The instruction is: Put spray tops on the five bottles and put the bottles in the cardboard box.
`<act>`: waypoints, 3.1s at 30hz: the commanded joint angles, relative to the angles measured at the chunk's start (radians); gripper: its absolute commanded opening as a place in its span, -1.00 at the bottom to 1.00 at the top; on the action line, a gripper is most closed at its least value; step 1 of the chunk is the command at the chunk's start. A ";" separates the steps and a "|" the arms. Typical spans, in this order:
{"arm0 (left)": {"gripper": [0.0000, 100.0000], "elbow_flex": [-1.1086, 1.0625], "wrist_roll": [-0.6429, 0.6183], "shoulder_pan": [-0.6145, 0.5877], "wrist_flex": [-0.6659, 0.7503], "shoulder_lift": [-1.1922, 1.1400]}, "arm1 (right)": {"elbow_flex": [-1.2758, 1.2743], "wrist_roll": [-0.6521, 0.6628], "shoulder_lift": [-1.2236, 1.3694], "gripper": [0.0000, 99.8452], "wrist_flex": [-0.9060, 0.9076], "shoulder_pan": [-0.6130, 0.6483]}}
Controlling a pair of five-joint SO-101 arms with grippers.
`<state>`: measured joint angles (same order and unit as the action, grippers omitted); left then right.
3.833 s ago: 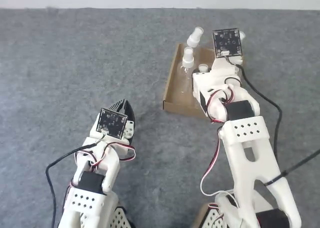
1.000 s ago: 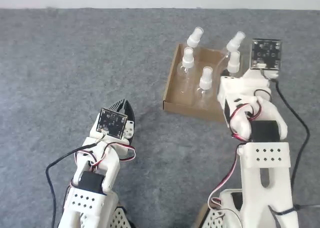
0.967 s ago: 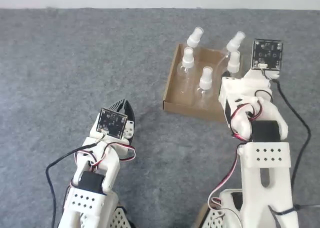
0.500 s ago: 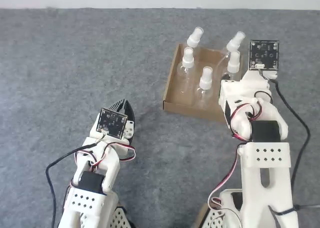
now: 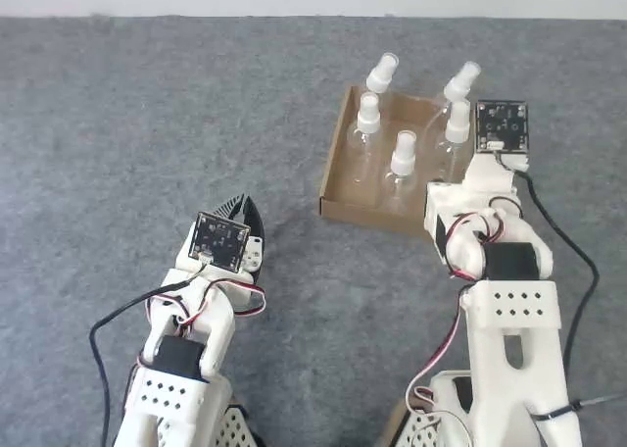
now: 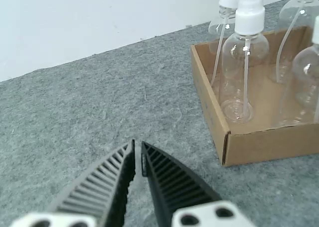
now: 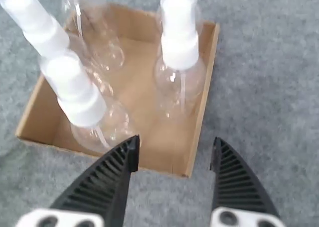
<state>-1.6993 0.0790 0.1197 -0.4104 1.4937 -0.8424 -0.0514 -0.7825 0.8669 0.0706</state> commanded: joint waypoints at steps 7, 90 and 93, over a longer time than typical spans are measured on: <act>-0.98 0.008 0.008 0.002 0.012 0.009 | -0.017 0.017 -0.148 -0.62 0.127 -0.002; -0.98 0.008 0.005 -0.477 -0.436 0.075 | -0.841 0.408 -1.030 -0.96 0.444 -0.294; -0.98 0.008 0.005 -0.477 -0.436 0.075 | -0.841 0.408 -1.030 -0.96 0.444 -0.294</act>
<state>-1.6993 0.0821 -0.3560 -0.8447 1.5551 -1.6632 0.3414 -1.7921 1.2965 -0.2163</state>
